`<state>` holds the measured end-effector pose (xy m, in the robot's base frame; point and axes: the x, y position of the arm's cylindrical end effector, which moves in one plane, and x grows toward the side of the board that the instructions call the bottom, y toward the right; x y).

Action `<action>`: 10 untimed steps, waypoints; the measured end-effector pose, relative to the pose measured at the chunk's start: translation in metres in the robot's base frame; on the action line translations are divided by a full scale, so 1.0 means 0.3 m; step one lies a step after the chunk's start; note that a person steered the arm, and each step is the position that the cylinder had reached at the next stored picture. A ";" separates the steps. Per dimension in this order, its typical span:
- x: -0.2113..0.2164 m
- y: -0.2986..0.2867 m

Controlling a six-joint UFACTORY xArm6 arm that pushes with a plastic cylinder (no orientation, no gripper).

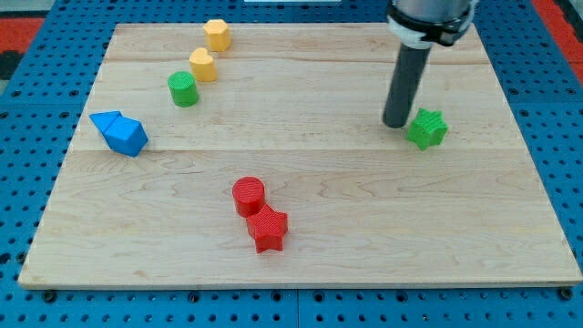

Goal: Move the green circle to the green star

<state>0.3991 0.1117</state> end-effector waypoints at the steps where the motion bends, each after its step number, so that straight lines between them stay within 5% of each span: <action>1: 0.000 -0.346; 3: -0.012 -1.102; 4: -0.188 -1.088; 6: -0.120 -0.638; 7: -0.130 -0.750; 8: -0.255 -0.647; 10: -0.128 -0.165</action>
<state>0.3607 0.0621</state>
